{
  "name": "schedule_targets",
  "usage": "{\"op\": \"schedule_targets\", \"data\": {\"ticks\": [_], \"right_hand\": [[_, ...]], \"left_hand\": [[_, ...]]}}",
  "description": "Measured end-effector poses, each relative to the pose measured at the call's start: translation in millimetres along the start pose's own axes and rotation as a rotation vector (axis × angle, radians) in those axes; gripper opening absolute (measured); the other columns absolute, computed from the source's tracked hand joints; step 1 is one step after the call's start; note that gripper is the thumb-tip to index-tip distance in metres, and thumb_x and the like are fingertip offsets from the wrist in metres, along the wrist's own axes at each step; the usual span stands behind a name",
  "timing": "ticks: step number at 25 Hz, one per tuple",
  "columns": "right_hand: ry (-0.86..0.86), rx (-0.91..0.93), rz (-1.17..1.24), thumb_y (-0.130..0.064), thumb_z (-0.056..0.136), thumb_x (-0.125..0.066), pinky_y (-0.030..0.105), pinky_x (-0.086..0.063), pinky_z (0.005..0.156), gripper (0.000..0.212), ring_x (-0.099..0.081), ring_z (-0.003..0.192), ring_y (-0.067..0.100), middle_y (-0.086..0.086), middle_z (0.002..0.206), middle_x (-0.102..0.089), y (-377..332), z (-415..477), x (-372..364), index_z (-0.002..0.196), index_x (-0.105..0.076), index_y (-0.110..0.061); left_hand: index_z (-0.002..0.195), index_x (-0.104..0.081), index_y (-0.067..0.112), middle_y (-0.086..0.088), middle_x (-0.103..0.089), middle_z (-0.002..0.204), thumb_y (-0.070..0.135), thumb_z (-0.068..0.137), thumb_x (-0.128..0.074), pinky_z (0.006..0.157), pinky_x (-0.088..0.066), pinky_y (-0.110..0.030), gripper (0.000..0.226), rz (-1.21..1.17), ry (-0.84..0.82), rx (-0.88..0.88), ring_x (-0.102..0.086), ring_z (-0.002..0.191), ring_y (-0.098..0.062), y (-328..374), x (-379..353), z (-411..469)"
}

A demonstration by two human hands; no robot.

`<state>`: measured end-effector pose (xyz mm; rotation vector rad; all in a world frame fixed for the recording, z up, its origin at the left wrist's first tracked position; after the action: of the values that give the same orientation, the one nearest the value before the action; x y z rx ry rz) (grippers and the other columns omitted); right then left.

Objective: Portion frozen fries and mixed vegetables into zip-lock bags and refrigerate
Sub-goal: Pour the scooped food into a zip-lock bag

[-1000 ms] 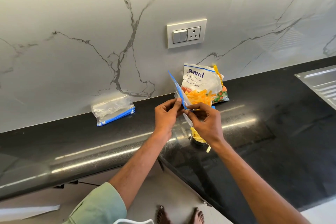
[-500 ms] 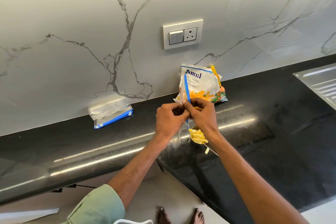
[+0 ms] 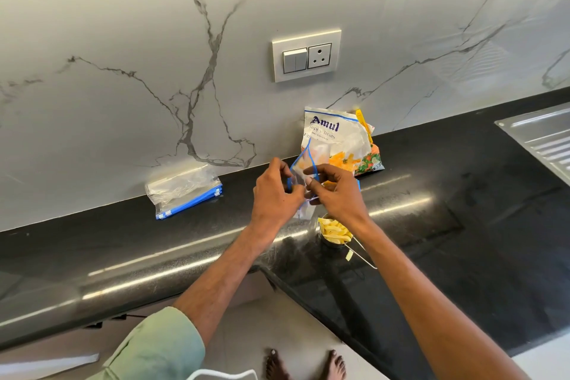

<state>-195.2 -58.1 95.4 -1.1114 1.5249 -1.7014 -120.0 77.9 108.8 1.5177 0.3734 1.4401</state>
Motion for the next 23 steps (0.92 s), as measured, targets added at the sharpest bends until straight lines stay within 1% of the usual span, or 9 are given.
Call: {"op": "schedule_targets", "data": {"ticks": [2, 4, 7, 9, 11, 15, 17, 19, 23], "right_hand": [[-0.021, 0.001, -0.053, -0.015, 0.101, -0.068, 0.044, -0.066, 0.075, 0.016, -0.078, 0.072, 0.019, 0.005, 0.091, -0.075, 0.2, 1.7, -5.2, 0.116, -0.074, -0.019], [0.009, -0.016, -0.092, -0.014, 0.100, -0.066, 0.048, -0.065, 0.076, 0.019, -0.078, 0.070, 0.019, 0.000, 0.087, -0.073, 2.8, 4.1, -3.8, 0.116, -0.073, -0.022], [0.169, 0.016, -0.279, -0.017, 0.093, -0.068, 0.047, -0.063, 0.071, 0.021, -0.073, 0.066, 0.018, -0.006, 0.077, -0.069, 7.6, 6.1, 6.7, 0.109, -0.074, -0.029], [0.244, 0.088, -0.409, -0.019, 0.090, -0.070, 0.041, -0.060, 0.068, 0.020, -0.068, 0.062, 0.014, -0.009, 0.070, -0.065, 5.1, 4.5, 9.8, 0.107, -0.074, -0.029], [0.291, 0.163, -0.525, -0.022, 0.088, -0.071, 0.035, -0.055, 0.066, 0.019, -0.063, 0.062, 0.012, -0.010, 0.068, -0.064, 0.5, 1.4, 8.6, 0.107, -0.073, -0.027], [0.303, 0.253, -0.676, -0.026, 0.087, -0.074, 0.028, -0.046, 0.058, 0.021, -0.058, 0.063, 0.009, -0.014, 0.073, -0.060, 0.5, -3.6, 3.1, 0.108, -0.072, -0.024], [0.219, 0.278, -0.615, -0.029, 0.086, -0.076, 0.019, -0.045, 0.058, 0.022, -0.059, 0.063, 0.007, -0.012, 0.077, -0.063, 1.2, -5.1, 0.9, 0.106, -0.071, -0.024], [0.126, 0.284, -0.544, -0.029, 0.086, -0.077, 0.008, -0.042, 0.059, 0.025, -0.062, 0.066, 0.002, -0.011, 0.087, -0.067, 1.9, -7.0, -0.8, 0.109, -0.070, -0.022], [0.094, 0.221, -0.434, -0.020, 0.085, -0.078, 0.006, -0.047, 0.067, 0.038, -0.066, 0.078, -0.003, -0.011, 0.110, -0.069, 8.5, -11.8, 4.3, 0.122, -0.067, -0.022]], "left_hand": [[0.092, -0.053, 0.017, 0.006, -0.060, 0.085, 0.015, 0.085, -0.077, 0.060, -0.054, -0.020, 0.025, 0.022, 0.015, -0.097, -0.062, 0.066, -0.010, 1.9, -2.5, 1.0], [0.093, -0.059, 0.016, 0.006, -0.057, 0.093, 0.007, 0.083, -0.073, 0.061, -0.051, -0.024, 0.020, 0.138, 0.068, -0.173, -0.056, 0.068, -0.010, 0.0, 1.4, 5.4], [0.097, -0.075, 0.015, 0.000, -0.060, 0.113, -0.002, 0.082, -0.060, 0.066, -0.057, -0.033, 0.027, 0.341, 0.095, -0.208, -0.064, 0.074, -0.019, -3.9, 15.1, 13.9], [0.114, -0.077, 0.020, -0.001, -0.060, 0.123, 0.007, 0.088, -0.054, 0.071, -0.058, -0.040, 0.037, 0.479, 0.018, -0.155, -0.069, 0.081, -0.027, -1.6, 21.6, 15.9], [0.131, -0.068, 0.027, 0.000, -0.057, 0.130, 0.015, 0.090, -0.053, 0.079, -0.054, -0.044, 0.045, 0.585, -0.103, -0.062, -0.069, 0.092, -0.033, 2.9, 24.1, 14.7], [0.144, -0.050, 0.027, -0.006, -0.035, 0.150, 0.025, 0.079, -0.080, 0.095, -0.049, -0.050, 0.071, 0.656, -0.326, 0.109, -0.062, 0.114, -0.036, 11.4, 18.4, 8.9], [0.148, -0.039, 0.020, -0.009, -0.031, 0.150, 0.028, 0.073, -0.088, 0.096, -0.050, -0.048, 0.090, 0.685, -0.420, 0.122, -0.061, 0.117, -0.034, 14.1, 12.2, 6.2], [0.151, -0.033, 0.017, -0.010, -0.037, 0.145, 0.029, 0.073, -0.089, 0.097, -0.051, -0.045, 0.096, 0.665, -0.442, 0.117, -0.059, 0.119, -0.034, 14.2, 6.2, 6.1], [0.139, -0.056, 0.021, -0.005, -0.048, 0.131, 0.025, 0.077, -0.086, 0.090, -0.054, -0.039, 0.069, 0.559, -0.339, 0.013, -0.064, 0.108, -0.031, 13.6, 3.7, 8.0]]}}
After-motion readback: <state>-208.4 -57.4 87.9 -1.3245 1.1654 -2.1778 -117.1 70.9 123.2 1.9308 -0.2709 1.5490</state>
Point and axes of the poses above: each hand's wrist, its own z-axis towards the middle knuckle, its own x-axis out of the back of the hand, y = z × x, the point moved 1 cm from there along z, towards the middle knuckle
